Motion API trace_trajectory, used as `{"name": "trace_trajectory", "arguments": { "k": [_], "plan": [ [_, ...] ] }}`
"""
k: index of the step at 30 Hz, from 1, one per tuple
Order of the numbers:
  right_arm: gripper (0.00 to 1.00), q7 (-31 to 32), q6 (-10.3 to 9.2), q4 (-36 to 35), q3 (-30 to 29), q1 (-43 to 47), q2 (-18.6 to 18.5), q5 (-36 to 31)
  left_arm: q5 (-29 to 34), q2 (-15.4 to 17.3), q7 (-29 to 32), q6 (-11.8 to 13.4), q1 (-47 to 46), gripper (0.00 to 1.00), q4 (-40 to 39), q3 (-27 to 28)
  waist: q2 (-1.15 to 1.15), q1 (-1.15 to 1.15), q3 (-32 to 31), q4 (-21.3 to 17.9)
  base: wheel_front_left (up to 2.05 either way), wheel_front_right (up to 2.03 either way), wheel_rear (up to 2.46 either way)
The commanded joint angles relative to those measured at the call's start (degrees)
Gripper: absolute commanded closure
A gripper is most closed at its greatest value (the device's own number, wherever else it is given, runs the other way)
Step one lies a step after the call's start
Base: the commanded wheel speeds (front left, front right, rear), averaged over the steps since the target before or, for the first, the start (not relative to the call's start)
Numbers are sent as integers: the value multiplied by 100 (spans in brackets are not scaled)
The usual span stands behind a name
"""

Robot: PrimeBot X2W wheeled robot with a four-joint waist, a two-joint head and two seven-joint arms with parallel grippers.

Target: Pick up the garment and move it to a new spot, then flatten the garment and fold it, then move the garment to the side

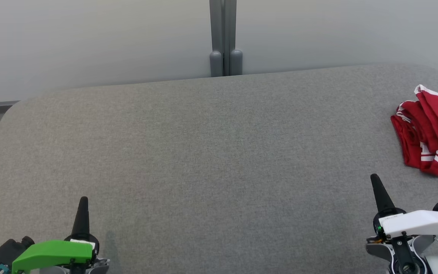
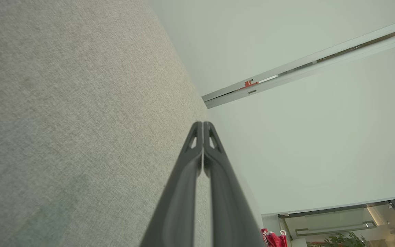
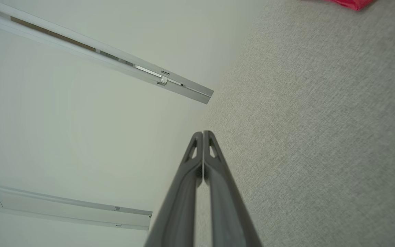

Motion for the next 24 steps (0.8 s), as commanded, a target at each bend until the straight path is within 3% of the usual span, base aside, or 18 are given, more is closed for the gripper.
{"name": "trace_trajectory", "arguments": {
  "k": [1,24],
  "plan": [
    [100,38,-1,-21,-28,-106,-11,150,-148,36,27,-27,-155,100,-58,42,0,0,1,-3,0,0,0],
    [100,334,0,34,-91,-263,12,1375,-1218,41,327,-57,-299,100,-122,143,0,0,29,-50,0,0,0]
  ]
}}
